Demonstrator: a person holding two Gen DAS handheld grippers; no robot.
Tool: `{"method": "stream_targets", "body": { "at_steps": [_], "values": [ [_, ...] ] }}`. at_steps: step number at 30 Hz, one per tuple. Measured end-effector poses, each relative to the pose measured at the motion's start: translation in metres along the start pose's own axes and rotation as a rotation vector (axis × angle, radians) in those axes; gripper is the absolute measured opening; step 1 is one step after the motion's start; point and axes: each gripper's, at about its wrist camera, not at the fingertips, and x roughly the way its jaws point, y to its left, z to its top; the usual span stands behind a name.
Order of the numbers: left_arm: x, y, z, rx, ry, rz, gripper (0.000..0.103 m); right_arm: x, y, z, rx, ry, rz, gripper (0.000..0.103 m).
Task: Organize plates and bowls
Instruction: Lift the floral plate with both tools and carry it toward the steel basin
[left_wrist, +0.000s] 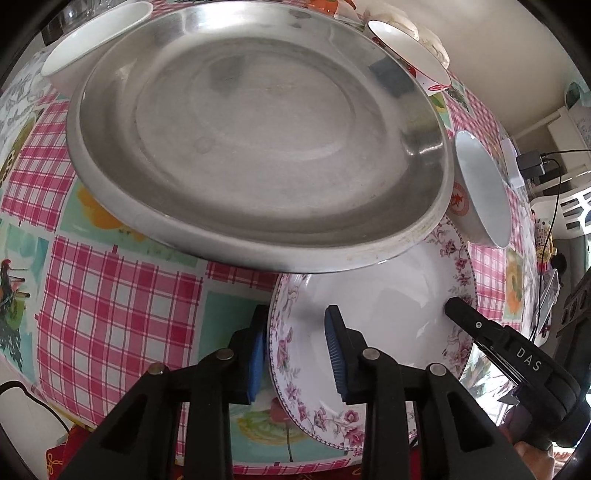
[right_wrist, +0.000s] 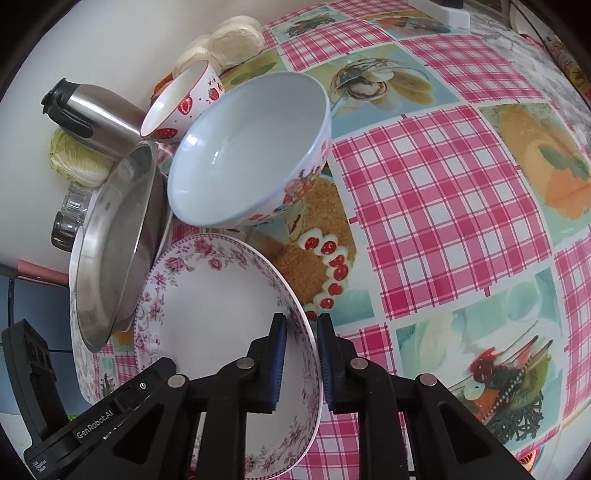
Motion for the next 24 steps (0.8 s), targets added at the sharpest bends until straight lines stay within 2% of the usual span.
{"method": "stream_targets", "body": {
  "at_steps": [10, 20, 24],
  "values": [
    [-0.005, -0.005, -0.013, 0.010, 0.003, 0.004, 0.025, -0.004, 0.006, -0.009, -0.017, 0.008, -0.016, 0.018],
    [0.000, -0.022, -0.021, 0.060, 0.037, -0.018, 0.024, -0.013, -0.018, -0.016, 0.072, 0.009, 0.012, 0.016],
    [0.001, -0.018, -0.016, 0.032, 0.033, -0.037, 0.024, -0.014, -0.024, -0.014, 0.082, 0.010, 0.039, 0.016]
  ]
}}
